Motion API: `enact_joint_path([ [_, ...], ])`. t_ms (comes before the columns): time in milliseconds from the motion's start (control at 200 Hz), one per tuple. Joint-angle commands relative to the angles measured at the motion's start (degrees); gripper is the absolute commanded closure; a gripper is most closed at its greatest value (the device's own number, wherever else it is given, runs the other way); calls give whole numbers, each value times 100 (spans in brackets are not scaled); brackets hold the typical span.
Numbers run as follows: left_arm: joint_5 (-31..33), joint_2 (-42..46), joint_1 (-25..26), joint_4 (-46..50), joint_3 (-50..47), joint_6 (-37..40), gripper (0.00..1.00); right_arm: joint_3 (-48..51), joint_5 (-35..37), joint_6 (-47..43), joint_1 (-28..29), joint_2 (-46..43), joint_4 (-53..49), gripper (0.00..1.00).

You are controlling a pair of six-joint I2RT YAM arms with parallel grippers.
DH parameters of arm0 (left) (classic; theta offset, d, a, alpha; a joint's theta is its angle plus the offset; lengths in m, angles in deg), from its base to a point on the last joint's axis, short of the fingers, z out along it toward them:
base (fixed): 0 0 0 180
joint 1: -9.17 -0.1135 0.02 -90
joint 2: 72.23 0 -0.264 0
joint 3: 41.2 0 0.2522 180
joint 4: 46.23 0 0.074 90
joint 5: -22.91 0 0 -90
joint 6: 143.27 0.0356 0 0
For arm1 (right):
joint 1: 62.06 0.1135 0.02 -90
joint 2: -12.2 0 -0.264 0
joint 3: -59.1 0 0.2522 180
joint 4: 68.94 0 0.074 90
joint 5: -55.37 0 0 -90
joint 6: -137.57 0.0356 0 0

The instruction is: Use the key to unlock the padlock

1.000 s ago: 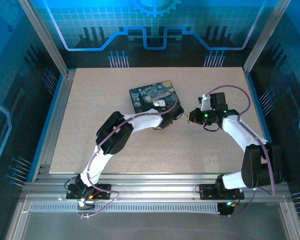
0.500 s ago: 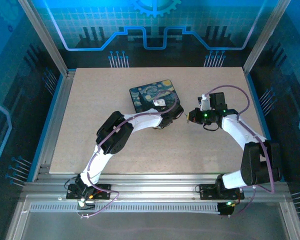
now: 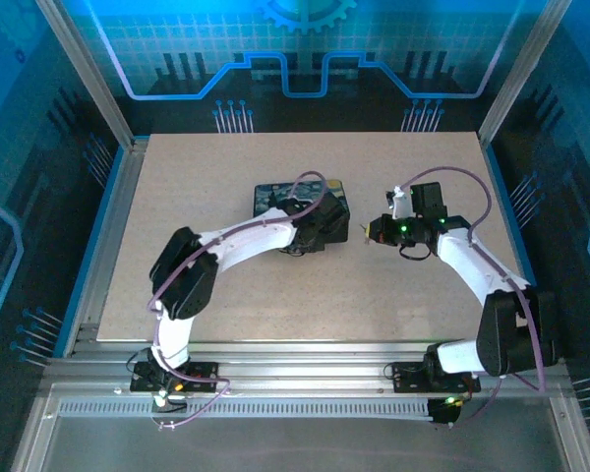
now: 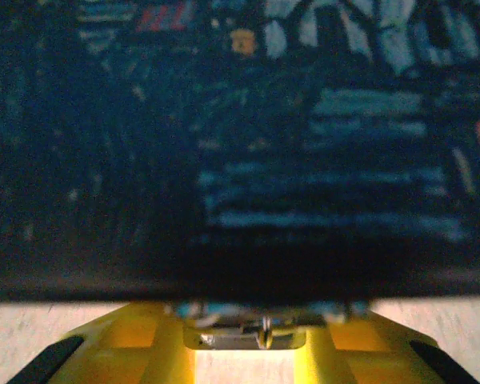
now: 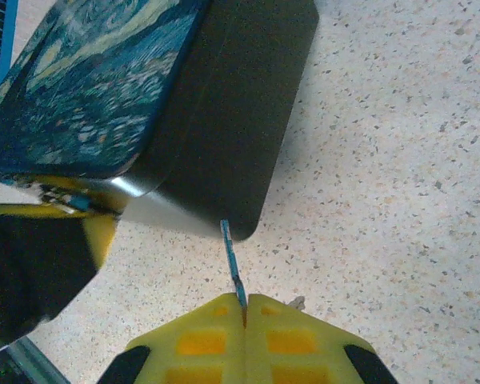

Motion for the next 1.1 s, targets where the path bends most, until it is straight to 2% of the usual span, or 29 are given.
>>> enact_joint_path([
  [0, -780, 597, 28, 864, 89, 131, 99, -19, -123, -110, 81, -309, -243, 100],
  [130, -1540, 847, 48, 1494, 350, 5, 99, 81, -163, -177, 134, -600, -435, 100],
  [310, -2118, 1145, 131, 2353, 727, -296, 99, 268, -236, -249, 160, -1002, -665, 100],
  [430, -2558, 1353, 127, 2569, 759, -616, 98, 376, -326, -249, 170, -1178, -711, 100],
  [615, -2739, 1410, 110, 2947, 841, -813, 97, 502, -415, -207, 175, -1303, -647, 100],
  [770, -3108, 1380, 69, 2813, 1001, -1140, 94, 507, -470, -201, 190, -1296, -632, 100],
  [895, -3055, 1182, 39, 3200, 1447, -1115, 92, 532, -453, -164, 191, -1314, -585, 100],
  [1095, -3206, 1185, -66, 3383, 1518, -1085, 88, 635, -454, -82, 240, -1331, -478, 100],
])
